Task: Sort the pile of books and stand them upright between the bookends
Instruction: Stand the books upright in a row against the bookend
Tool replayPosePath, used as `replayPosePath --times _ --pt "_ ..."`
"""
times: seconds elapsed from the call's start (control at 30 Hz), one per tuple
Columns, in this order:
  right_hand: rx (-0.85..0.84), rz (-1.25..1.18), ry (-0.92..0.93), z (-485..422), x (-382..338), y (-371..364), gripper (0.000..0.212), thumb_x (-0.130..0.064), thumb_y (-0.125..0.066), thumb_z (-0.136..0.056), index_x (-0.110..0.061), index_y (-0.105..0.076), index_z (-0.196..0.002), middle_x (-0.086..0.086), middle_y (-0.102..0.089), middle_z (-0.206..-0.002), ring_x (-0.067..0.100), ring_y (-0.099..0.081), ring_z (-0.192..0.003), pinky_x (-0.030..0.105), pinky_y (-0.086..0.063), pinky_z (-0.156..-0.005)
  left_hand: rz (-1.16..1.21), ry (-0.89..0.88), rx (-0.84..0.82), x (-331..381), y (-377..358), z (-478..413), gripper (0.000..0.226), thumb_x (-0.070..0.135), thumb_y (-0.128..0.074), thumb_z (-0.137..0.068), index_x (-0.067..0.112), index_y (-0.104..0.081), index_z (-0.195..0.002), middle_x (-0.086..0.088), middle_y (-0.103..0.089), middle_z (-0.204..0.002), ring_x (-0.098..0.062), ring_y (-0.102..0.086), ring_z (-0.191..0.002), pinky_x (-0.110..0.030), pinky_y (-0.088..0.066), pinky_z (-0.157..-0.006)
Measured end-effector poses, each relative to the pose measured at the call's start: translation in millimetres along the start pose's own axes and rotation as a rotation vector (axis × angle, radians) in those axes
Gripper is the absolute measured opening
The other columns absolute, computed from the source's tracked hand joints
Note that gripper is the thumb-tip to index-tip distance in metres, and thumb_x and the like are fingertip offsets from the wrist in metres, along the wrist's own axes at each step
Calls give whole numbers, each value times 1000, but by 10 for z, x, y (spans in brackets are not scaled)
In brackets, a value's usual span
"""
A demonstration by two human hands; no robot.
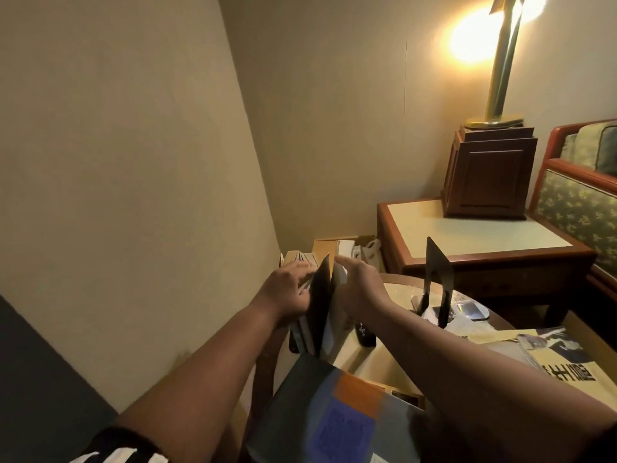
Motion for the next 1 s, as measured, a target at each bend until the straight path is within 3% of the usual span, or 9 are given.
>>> replayPosePath --times 0.2,0.27,0.37,0.5,0.6,0.73,0.8,0.93,1.0 --pt "-9 -43 91 -218 -114 -223 51 -2 -57 -91 -20 -54 -139 10 -67 -120 26 -62 -113 22 -49 -77 166 35 50 -120 137 -38 37 24 -60 -86 16 -62 -122 -3 -61 -123 -18 -55 -113 -30 -47 -99" --pt "7 -78 106 -267 -119 -278 45 -11 -58 -95 -21 -54 -138 9 -69 -118 26 -65 -110 27 -54 -81 315 93 67 -137 101 -28 40 33 -54 -85 18 -62 -121 0 -61 -121 -14 -55 -113 -28 -49 -97" --pt "40 -131 86 -310 -72 -362 42 -30 -55 -100 -23 -50 -141 7 -66 -125 25 -64 -112 38 -57 -90 569 195 35 -203 -3 -19 37 31 -51 -87 31 -57 -124 5 -61 -122 -15 -58 -115 -42 -52 -98" --pt "-41 -300 -13 -328 -55 -562 46 -42 -46 -101 -20 -44 -143 6 -55 -135 22 -55 -119 41 -52 -97 696 238 40 -193 -70 19 43 44 -42 -91 37 -48 -133 5 -55 -136 -17 -54 -125 -45 -50 -102" --pt "-123 -502 -110 -351 40 -767 48 -42 -43 -102 -18 -40 -144 7 -41 -144 23 -48 -125 45 -50 -100 546 191 40 -156 -31 31 48 59 -37 -95 40 -41 -139 10 -39 -150 -14 -42 -137 -42 -45 -107" --pt "-213 -734 -259 -321 319 -990 44 -44 -39 -104 -20 -44 -140 9 -45 -138 24 -50 -122 38 -50 -92 200 90 -38 -133 -18 72 86 77 -46 -80 31 -31 -150 10 -22 -161 -15 -23 -148 -45 -33 -116" --pt "-281 -780 -335 -306 441 -1079 45 -45 -37 -105 -20 -39 -142 9 -49 -134 20 -54 -114 31 -49 -81 119 40 -78 -130 -11 77 99 76 -56 -74 28 -23 -153 10 -16 -163 -14 -17 -150 -47 -30 -118" --pt "-344 -798 -454 -306 638 -1264 61 -55 -37 -101 -31 -17 -153 12 -45 -140 30 -50 -122 41 -45 -90 75 -14 -119 -148 -48 78 104 60 -71 -72 26 -17 -154 9 -10 -164 -14 -9 -151 -49 -28 -119" --pt "-327 -858 -432 -307 635 -1360 61 -56 -34 -102 -30 -14 -154 8 -47 -132 19 -55 -105 32 -47 -74 80 -17 -99 -165 -72 53 102 51 -76 -73 24 -19 -154 8 -12 -164 -16 -11 -151 -50 -29 -118"
Point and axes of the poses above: each hand's wrist, its own z-axis away from the middle knuckle, its own y-axis out of the back of the hand, x = y × z, the point moved 6 cm from there along -z, towards the middle knuckle
